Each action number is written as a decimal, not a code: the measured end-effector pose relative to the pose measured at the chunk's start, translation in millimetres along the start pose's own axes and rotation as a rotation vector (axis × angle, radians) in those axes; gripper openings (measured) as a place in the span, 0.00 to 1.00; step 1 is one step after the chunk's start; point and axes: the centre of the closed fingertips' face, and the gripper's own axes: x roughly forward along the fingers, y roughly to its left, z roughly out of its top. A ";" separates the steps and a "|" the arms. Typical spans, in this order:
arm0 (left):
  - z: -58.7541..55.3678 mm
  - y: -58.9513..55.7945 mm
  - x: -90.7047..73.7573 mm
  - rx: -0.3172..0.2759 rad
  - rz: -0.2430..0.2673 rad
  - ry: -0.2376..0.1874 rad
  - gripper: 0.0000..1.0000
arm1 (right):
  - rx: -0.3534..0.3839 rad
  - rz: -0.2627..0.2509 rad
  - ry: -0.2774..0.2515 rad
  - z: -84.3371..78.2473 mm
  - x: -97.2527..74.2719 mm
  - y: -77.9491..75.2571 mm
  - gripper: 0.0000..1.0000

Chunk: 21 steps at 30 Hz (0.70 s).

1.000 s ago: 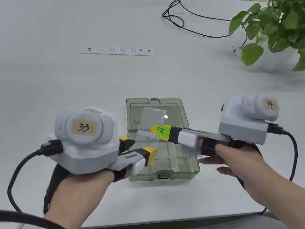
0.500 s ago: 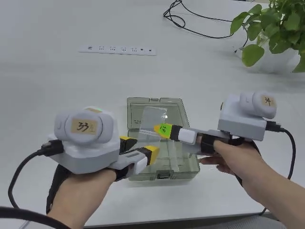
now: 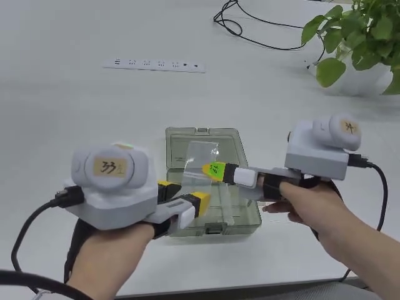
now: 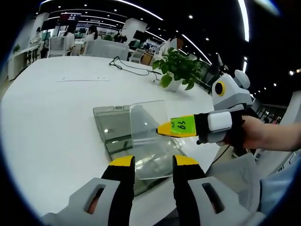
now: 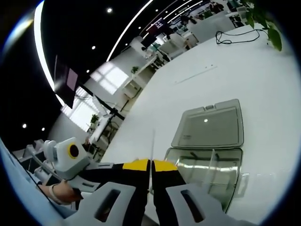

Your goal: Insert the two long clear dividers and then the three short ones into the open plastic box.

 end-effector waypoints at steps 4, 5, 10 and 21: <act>-0.8 -1.1 0.5 -0.013 -0.004 -0.001 0.30 | -0.008 -0.002 0.018 -0.9 0.7 -2.2 0.02; -0.9 -1.3 0.9 -0.015 -0.004 -0.002 0.30 | -0.009 -0.005 0.021 -0.6 0.8 -3.1 0.02; -1.8 -3.1 2.2 -0.040 -0.012 -0.015 0.30 | -0.009 -0.018 0.054 -1.2 -0.3 -2.5 0.02; -3.8 -0.9 2.9 -0.029 -0.015 -0.055 0.31 | -0.031 -0.035 0.091 -6.2 -2.4 5.1 0.02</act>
